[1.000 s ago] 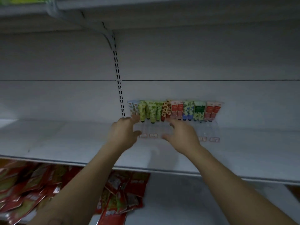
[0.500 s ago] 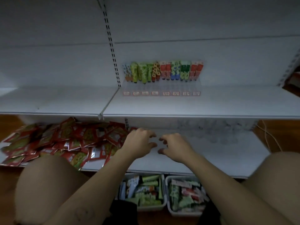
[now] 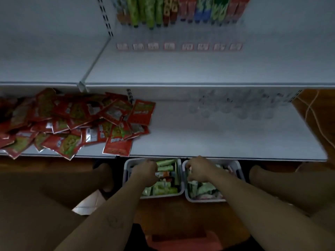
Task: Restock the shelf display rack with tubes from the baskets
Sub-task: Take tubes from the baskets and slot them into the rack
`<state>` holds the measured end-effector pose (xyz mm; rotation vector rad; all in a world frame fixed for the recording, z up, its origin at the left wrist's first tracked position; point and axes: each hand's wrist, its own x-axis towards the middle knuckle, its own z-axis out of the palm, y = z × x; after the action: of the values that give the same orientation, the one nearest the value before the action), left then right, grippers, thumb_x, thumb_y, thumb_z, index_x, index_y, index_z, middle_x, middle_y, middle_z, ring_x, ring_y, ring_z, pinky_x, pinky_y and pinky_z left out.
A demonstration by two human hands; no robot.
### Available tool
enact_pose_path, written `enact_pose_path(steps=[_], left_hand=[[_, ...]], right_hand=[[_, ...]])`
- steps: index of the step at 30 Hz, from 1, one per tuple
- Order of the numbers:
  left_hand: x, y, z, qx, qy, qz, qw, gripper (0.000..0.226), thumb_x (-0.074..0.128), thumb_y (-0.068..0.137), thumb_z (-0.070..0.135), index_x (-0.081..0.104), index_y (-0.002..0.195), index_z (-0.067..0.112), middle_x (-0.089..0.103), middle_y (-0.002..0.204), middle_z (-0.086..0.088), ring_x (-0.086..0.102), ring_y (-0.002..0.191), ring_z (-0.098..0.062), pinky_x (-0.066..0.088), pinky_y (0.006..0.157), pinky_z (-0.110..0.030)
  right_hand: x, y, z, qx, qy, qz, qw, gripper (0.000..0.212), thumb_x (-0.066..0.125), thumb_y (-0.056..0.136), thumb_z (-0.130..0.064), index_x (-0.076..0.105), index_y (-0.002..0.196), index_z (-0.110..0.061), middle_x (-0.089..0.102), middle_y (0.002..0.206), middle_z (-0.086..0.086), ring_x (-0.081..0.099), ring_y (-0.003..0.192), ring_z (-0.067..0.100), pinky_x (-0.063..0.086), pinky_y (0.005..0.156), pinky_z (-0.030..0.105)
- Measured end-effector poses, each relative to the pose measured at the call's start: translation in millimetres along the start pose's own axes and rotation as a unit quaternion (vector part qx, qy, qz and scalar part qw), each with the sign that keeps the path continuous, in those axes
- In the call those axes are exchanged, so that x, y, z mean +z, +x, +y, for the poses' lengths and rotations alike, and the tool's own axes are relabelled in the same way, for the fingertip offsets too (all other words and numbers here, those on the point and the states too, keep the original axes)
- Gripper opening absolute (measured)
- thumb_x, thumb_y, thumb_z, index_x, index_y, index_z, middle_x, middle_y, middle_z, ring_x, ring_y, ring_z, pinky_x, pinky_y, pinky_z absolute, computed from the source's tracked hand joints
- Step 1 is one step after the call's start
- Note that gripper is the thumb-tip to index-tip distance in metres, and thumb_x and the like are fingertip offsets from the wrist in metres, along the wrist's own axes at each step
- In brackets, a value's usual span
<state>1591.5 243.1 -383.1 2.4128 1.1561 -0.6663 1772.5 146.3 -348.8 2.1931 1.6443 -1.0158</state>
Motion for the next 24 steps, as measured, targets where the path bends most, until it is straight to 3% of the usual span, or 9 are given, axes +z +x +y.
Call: enact_pose_path(steps=[3, 5, 9, 11, 12, 14, 19, 22, 24], left_hand=[[19.9, 15.8, -12.2, -0.008, -0.014, -0.047, 0.999, 0.044, 0.060, 0.089, 0.032, 0.053, 0.131, 0.019, 0.057, 0.126, -0.006, 0.056, 0.112, -0.026, 0.050, 0.088, -0.039], [25.3, 25.2, -14.4, -0.005, -0.013, -0.064, 0.998, 0.047, 0.060, 0.088, 0.031, 0.050, 0.133, 0.020, 0.057, 0.126, -0.006, 0.056, 0.111, -0.026, 0.051, 0.088, -0.040], [36.3, 39.9, -11.9, 0.022, 0.013, -0.091, 0.996, 0.038, 0.062, 0.085, 0.028, 0.057, 0.122, 0.018, 0.060, 0.119, -0.006, 0.057, 0.107, -0.026, 0.052, 0.087, -0.042], [42.4, 43.4, -11.3, 0.038, 0.038, -0.102, 0.993, 0.034, 0.061, 0.085, 0.027, 0.057, 0.117, 0.017, 0.061, 0.117, -0.008, 0.058, 0.107, -0.027, 0.052, 0.085, -0.042], [46.0, 44.4, -11.1, 0.042, 0.047, -0.110, 0.992, 0.035, 0.060, 0.085, 0.027, 0.056, 0.119, 0.017, 0.060, 0.119, -0.010, 0.057, 0.108, -0.029, 0.051, 0.084, -0.040], [53.5, 43.1, -10.9, 0.039, 0.061, -0.133, 0.988, 0.040, 0.057, 0.087, 0.028, 0.051, 0.125, 0.016, 0.056, 0.124, -0.012, 0.055, 0.113, -0.031, 0.047, 0.085, -0.038], [66.5, 40.6, -10.0, 0.016, 0.051, -0.144, 0.988, 0.040, 0.053, 0.089, 0.024, 0.047, 0.127, 0.015, 0.056, 0.123, -0.013, 0.055, 0.110, -0.031, 0.043, 0.086, -0.037], [65.2, 42.1, -11.3, 0.008, -0.014, -0.112, 0.994, 0.032, 0.055, 0.088, 0.025, 0.055, 0.119, 0.016, 0.061, 0.113, -0.012, 0.058, 0.103, -0.031, 0.042, 0.084, -0.037], [62.2, 43.4, -13.0, -0.008, -0.101, -0.068, 0.993, 0.023, 0.060, 0.085, 0.025, 0.062, 0.107, 0.017, 0.065, 0.105, -0.010, 0.061, 0.099, -0.029, 0.045, 0.079, -0.034]], right_hand=[[13.5, 26.5, -8.4, -0.027, -0.019, -0.035, 0.999, 0.040, 0.069, 0.085, -0.035, 0.063, 0.116, -0.010, 0.064, 0.106, 0.011, 0.062, 0.093, 0.027, 0.054, 0.080, 0.041], [23.6, 42.7, -15.3, -0.049, -0.025, -0.064, 0.996, 0.035, 0.067, 0.088, -0.029, 0.062, 0.115, -0.007, 0.064, 0.098, 0.014, 0.062, 0.084, 0.028, 0.054, 0.071, 0.039], [38.7, 65.5, -26.0, -0.091, -0.050, -0.096, 0.990, 0.012, 0.055, 0.092, -0.009, 0.055, 0.101, -0.017, 0.048, 0.074, 0.009, 0.047, 0.061, 0.025, 0.040, 0.053, 0.034], [46.4, 73.4, -29.6, -0.099, -0.067, -0.107, 0.987, 0.016, 0.050, 0.092, -0.003, 0.046, 0.088, -0.019, 0.041, 0.071, 0.008, 0.038, 0.055, 0.021, 0.034, 0.048, 0.031], [51.3, 77.8, -30.0, -0.098, -0.071, -0.114, 0.986, 0.017, 0.049, 0.092, -0.001, 0.049, 0.087, -0.017, 0.041, 0.072, 0.008, 0.035, 0.054, 0.020, 0.032, 0.048, 0.031], [61.5, 84.5, -30.8, -0.106, -0.075, -0.115, 0.985, 0.024, 0.047, 0.091, 0.003, 0.058, 0.106, -0.013, 0.045, 0.079, 0.010, 0.036, 0.056, 0.020, 0.036, 0.052, 0.033], [72.5, 92.3, -29.6, -0.116, -0.048, -0.135, 0.983, 0.041, 0.044, 0.092, 0.002, 0.051, 0.129, -0.015, 0.045, 0.080, 0.010, 0.036, 0.059, 0.021, 0.043, 0.066, 0.040], [75.3, 97.1, -26.9, -0.112, -0.020, -0.137, 0.984, 0.042, 0.047, 0.091, -0.003, 0.050, 0.131, -0.017, 0.055, 0.105, 0.016, 0.042, 0.064, 0.020, 0.041, 0.065, 0.036], [76.5, 97.9, -25.9, -0.110, 0.014, -0.119, 0.987, 0.033, 0.049, 0.090, -0.005, 0.054, 0.121, -0.015, 0.056, 0.102, 0.012, 0.046, 0.069, 0.021, 0.040, 0.061, 0.032]])
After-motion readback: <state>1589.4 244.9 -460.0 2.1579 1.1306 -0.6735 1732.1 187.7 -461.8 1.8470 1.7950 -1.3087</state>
